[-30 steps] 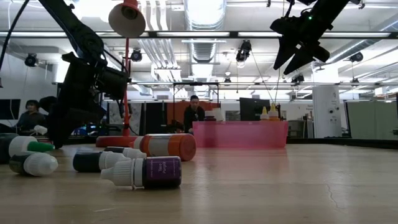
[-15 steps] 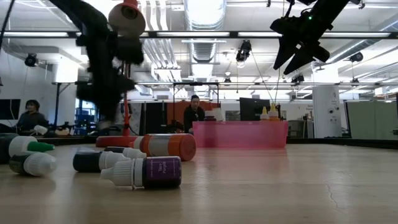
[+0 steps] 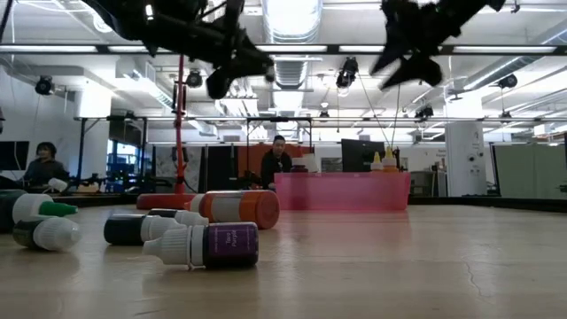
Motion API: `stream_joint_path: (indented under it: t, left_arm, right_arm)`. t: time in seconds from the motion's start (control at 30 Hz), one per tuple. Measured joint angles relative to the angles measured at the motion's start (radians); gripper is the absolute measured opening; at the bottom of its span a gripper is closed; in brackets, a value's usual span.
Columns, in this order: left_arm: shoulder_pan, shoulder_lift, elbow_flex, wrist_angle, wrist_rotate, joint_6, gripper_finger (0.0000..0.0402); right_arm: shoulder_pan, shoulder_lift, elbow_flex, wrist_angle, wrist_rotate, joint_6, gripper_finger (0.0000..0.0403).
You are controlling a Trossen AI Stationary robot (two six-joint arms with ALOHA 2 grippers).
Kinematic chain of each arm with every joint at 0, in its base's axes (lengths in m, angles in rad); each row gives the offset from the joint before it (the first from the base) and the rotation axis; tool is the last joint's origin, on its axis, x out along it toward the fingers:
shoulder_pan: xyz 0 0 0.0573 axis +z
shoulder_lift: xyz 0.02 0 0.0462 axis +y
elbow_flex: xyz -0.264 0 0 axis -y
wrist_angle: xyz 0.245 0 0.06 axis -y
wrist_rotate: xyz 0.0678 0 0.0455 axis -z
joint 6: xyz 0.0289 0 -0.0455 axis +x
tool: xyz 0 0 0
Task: Pick & Place food coloring
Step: Put the small red food coloring bottle into the red bin
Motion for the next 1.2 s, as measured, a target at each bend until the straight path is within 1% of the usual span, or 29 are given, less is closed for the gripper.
stream_joint_path:
  t: [0.1,0.13,0.2,0.27,0.3,0.37,0.5,0.67,0.8,1.03,1.1,1.2]
  left_arm:
    - [0.0,0.05,0.02,0.151,0.078,-0.045,0.0042]
    - [-0.001,0.07,0.033,0.18,0.108,-0.06,0.0042]
    - [-0.007,0.108,0.066,0.198,0.154,-0.072,0.0042]
    - [-0.013,0.141,0.112,0.2,0.17,-0.066,0.0043]
    - [-0.013,0.154,0.135,0.199,0.181,-0.059,0.0043]
    - [-0.016,0.178,0.189,0.202,0.196,-0.035,0.0043]
    - [-0.018,0.212,0.289,0.191,0.24,0.027,0.0043]
    - [-0.021,0.265,0.381,0.056,0.287,0.119,0.0044]
    - [-0.026,0.305,0.413,-0.022,0.289,0.193,0.0044]
    - [-0.026,0.315,0.402,-0.157,0.342,0.284,0.0044]
    - [-0.026,0.318,0.401,-0.185,0.366,0.302,0.0044]
    - [-0.037,0.329,0.389,-0.186,0.376,0.323,0.0044]
  right_arm:
    - [0.005,0.004,0.0,0.173,-0.117,-0.098,0.0201]
    - [0.009,0.007,0.0,0.228,-0.142,-0.138,0.0201]
    - [0.017,0.02,0.0,0.325,-0.169,-0.251,0.0201]
    - [0.031,0.037,0.0,0.379,-0.176,-0.374,0.0201]
    - [0.037,0.048,0.0,0.39,-0.176,-0.407,0.0201]
    - [0.038,0.072,0.0,0.406,-0.18,-0.42,0.0201]
    - [0.039,0.114,0.0,0.442,-0.178,-0.328,0.0201]
    - [0.041,0.143,0.0,0.507,-0.18,-0.322,0.0201]
    - [0.04,0.143,0.0,0.507,-0.179,-0.322,0.0201]
    - [0.039,0.105,0.012,0.424,-0.197,-0.336,0.0201]
    - [0.041,0.098,0.025,0.365,-0.215,-0.396,0.0201]
    - [0.062,0.097,0.05,0.231,-0.246,-0.543,0.0201]
